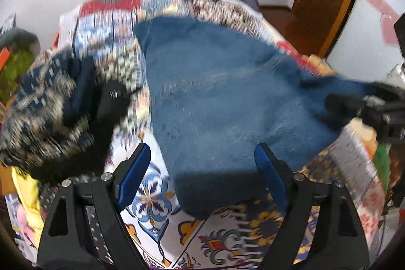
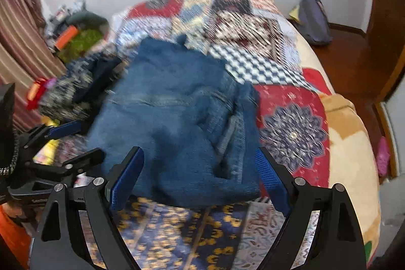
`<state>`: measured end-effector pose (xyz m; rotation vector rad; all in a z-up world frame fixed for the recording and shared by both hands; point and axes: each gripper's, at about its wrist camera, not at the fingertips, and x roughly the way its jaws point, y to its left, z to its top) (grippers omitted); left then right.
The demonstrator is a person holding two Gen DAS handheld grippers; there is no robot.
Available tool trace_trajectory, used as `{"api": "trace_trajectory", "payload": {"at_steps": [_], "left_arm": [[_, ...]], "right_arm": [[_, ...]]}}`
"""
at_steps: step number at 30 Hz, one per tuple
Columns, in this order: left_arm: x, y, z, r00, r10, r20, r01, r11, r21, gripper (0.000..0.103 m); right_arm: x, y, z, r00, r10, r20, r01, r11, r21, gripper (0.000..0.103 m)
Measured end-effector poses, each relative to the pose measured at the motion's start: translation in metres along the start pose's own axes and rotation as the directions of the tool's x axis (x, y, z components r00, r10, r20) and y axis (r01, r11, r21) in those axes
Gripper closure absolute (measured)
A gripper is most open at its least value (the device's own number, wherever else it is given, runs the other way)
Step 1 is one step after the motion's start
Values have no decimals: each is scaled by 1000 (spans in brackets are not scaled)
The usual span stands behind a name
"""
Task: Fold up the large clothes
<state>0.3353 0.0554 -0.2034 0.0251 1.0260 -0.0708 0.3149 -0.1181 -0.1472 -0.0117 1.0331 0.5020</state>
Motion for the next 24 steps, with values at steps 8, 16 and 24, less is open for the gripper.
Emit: {"api": "trace_trajectory", "payload": {"at_steps": [8,16,24], "left_arm": [[14,4,-31,999,-43,17,44,998,-54,9],[-3,-7,-35,999,26,43,-26,999,-20,9],[-33,-4,-25,990,100,102,-102,995,13,9]], "right_arm": [[9,-48,-41,995,-92,-35,92,995,23,10],[-4,-68,-55,989,-115,-90,126,985,116,10],[-43,-48,-29,998,-60,27,58,996,71,8]]}}
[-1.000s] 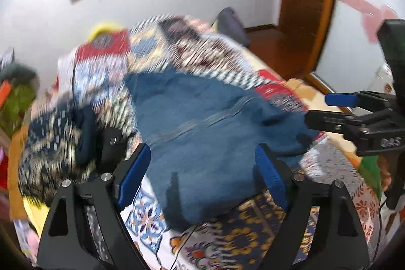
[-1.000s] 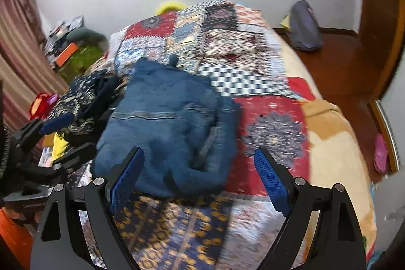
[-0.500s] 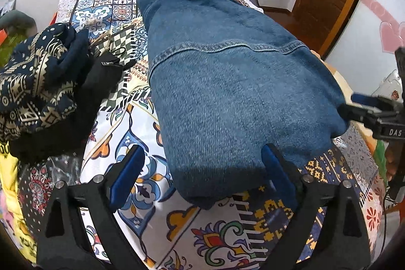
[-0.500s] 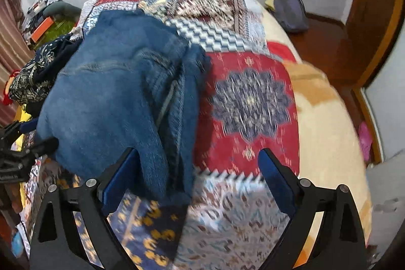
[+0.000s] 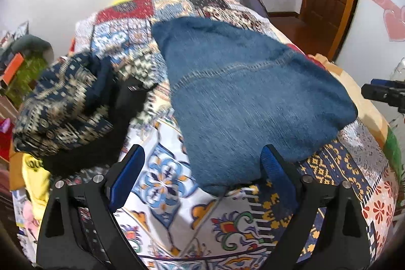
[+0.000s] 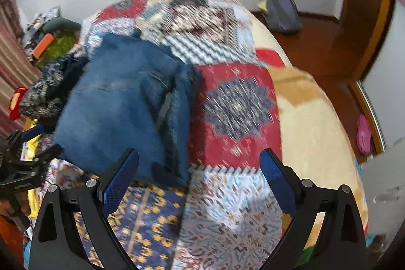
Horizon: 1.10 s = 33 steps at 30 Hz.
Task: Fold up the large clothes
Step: 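Grasp the folded jacket bundle with both tools and lift it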
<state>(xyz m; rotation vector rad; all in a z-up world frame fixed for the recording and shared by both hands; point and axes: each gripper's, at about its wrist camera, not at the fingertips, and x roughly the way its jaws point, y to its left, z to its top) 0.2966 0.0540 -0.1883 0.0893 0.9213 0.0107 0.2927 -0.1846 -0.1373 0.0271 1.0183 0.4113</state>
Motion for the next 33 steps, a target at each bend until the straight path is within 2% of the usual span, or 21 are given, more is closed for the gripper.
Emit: {"api": "trace_trajectory", "payload": {"at_steps": [4,8,11,13,16,17,18,19,21,24,28,33], "left_arm": [[-8,11,13,999,14,33,-14,1000,-17,9],[-2,22,28,999,4,45,-2,999,-37,9],[16,32,37,998,-59,11,60,995,-81,9],[39,42,42,989,-142,-39,136,980,-143,9],[71,56,45,956,-274,-103,242,938,-247,9],[78,59,45,945,-307,-109,269,924,-270,9],[89,63,46,923,-368,-113,320,896,-307,9],[95,64,47,907,-404,-115,349,877,-330,9],[109,68,51,878,-463,-122,392,842,-370,9],[128,70,55,844,-520,-130,427,799,-424,9],[151,70,53,788,-599,-139,474,736,-484,9],[152,66,53,773,-620,-135,495,721,-485,9]], "right_arm": [[-1,13,16,998,46,37,-45,999,-31,8],[19,22,30,993,114,18,-113,993,-36,7],[45,20,36,986,166,-32,-166,986,-9,7],[68,14,37,979,185,-80,-184,983,27,7],[101,2,39,961,228,-154,-217,972,86,7],[110,-3,39,949,263,-173,-246,963,115,7],[118,-7,41,934,304,-186,-281,949,143,7],[122,-10,42,924,330,-193,-301,940,162,7],[134,-14,47,906,368,-210,-332,924,189,7],[149,-17,52,875,422,-238,-375,901,218,7],[169,-19,55,821,505,-266,-434,855,285,5],[170,-9,56,807,522,-276,-456,848,270,7]]}}
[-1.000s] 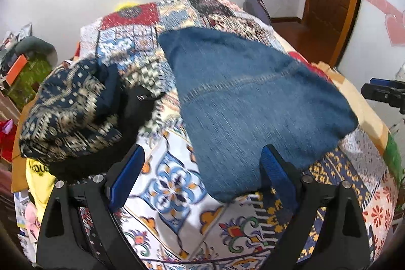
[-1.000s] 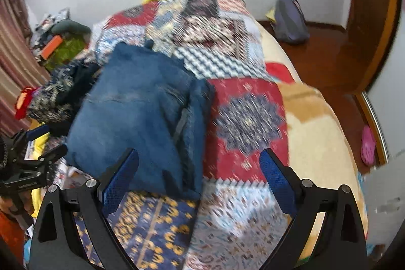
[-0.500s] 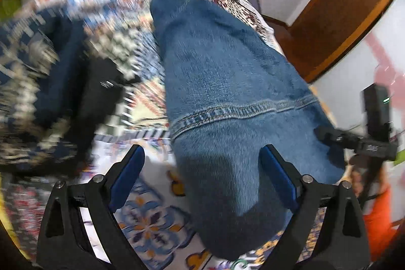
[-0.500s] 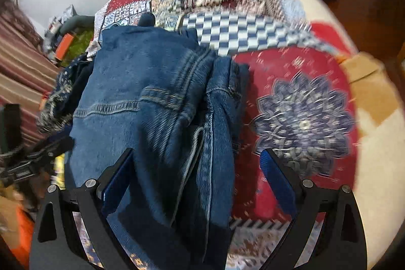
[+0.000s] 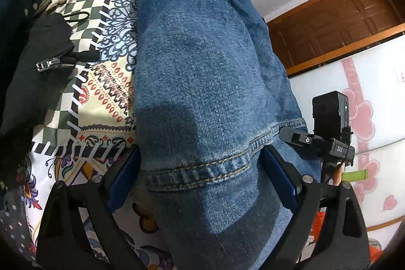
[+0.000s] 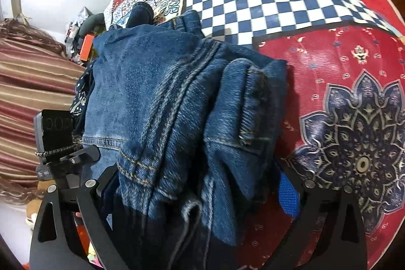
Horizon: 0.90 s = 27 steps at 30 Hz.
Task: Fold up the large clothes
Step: 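Grasp the folded jacket bundle with both tools and lift it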
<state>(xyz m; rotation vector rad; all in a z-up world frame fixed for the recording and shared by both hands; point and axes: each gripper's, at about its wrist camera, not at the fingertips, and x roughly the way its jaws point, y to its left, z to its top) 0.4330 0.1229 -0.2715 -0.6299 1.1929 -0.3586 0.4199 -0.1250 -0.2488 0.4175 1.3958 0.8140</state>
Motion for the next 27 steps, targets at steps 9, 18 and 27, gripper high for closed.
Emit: {"api": "trace_trajectory", "payload": {"at_steps": [9,18,27], "left_arm": [[-18,-41,-10,999,43,6,-43,996,77,50],[-121,-107,-32,986,16,167,-50,978,203,55],[-269,-105,-18,923,2,386,-106,963,247,55]], "right_arm": [[-24,20,-24,1000,16,-10,-16,999,33,57],[-84,115,-44,996,-4,91,14,994,-108,63],[-107,240,-29,976,80,202,-16,953,-301,64]]}}
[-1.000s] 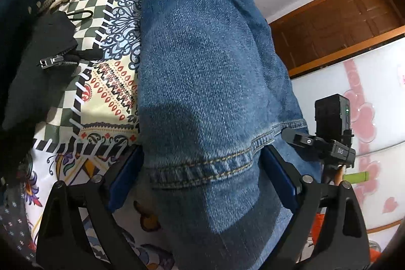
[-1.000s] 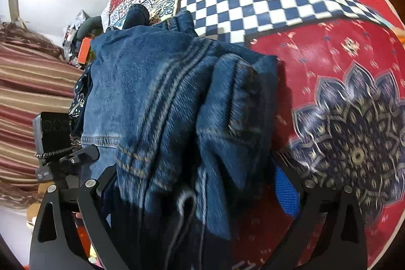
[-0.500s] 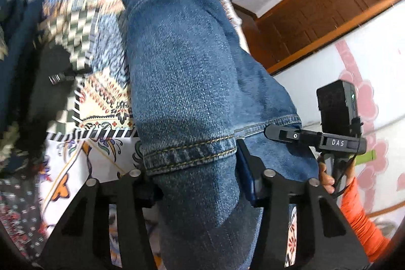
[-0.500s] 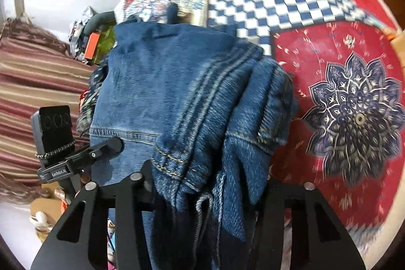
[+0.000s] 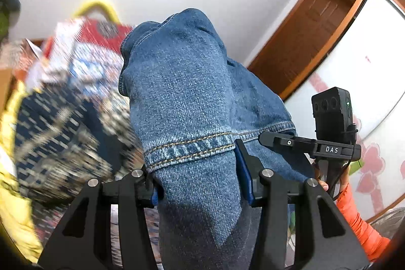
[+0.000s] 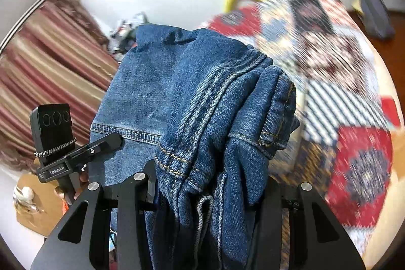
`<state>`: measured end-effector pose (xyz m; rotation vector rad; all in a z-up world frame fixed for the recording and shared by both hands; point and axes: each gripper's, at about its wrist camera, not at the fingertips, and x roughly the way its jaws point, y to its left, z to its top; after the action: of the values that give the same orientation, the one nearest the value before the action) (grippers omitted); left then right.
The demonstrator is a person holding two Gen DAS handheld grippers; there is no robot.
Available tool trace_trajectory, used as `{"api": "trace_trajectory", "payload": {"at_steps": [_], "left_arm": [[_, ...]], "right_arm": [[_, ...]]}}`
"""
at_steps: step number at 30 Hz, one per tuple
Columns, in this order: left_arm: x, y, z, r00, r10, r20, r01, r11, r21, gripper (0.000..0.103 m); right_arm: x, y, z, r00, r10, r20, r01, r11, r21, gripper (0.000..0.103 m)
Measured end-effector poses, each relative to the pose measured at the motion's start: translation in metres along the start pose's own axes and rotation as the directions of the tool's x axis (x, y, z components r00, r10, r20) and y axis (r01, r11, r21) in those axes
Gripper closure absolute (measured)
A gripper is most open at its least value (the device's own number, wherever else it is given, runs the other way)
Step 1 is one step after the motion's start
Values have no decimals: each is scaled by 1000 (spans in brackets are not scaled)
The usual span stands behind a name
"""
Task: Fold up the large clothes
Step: 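Grasp the folded jacket bundle with both tools and lift it, then lower the jacket bundle onto the bed beside the yellow cloth, release both tools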
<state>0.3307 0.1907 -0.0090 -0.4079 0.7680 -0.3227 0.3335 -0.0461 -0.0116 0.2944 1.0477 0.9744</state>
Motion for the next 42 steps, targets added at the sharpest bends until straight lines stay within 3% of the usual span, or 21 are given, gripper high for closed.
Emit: {"api": "trace_trajectory", "payload": {"at_steps": [6,11,14,16,19,21,25,29,32,35,37,42], "left_arm": [[-58,56,27,994,81,80,-78,996,-45,55],[-69,121,36,985,150,80,-141,983,-114,55],[-53,175,37,983,184,20,-177,966,-190,55],[-31,216,29,972,231,-45,-235,944,-234,55],[10,273,6,949,271,-158,-308,904,-295,49],[18,293,-7,941,281,-189,-329,889,-319,46],[9,289,-15,934,311,-175,-348,900,-263,34],[-5,260,-20,896,421,-140,-438,888,-141,34],[-17,244,-32,880,458,-124,-470,878,-91,26],[-25,232,-51,858,502,-111,-508,861,-33,23],[-32,223,-64,843,528,-104,-532,846,-15,12],[-55,204,-90,841,532,-99,-538,841,-48,12]], "right_arm": [[57,52,43,996,69,-48,-73,993,-91,64],[127,76,67,993,79,-88,-90,988,-128,64],[180,66,74,986,91,-143,-101,993,-67,64],[216,55,70,979,76,-188,-82,996,-25,64],[276,38,54,963,10,-268,-2,1000,29,63],[312,23,38,950,-52,-309,68,997,42,59],[318,22,36,953,-61,-298,66,998,8,52],[297,32,33,938,-154,-310,142,988,-62,49],[277,39,28,937,-221,-269,196,973,-119,46],[263,45,20,935,-273,-225,232,953,-193,36],[256,46,14,937,-289,-199,245,945,-216,34],[222,48,-9,942,-292,-167,254,943,-216,28]]}}
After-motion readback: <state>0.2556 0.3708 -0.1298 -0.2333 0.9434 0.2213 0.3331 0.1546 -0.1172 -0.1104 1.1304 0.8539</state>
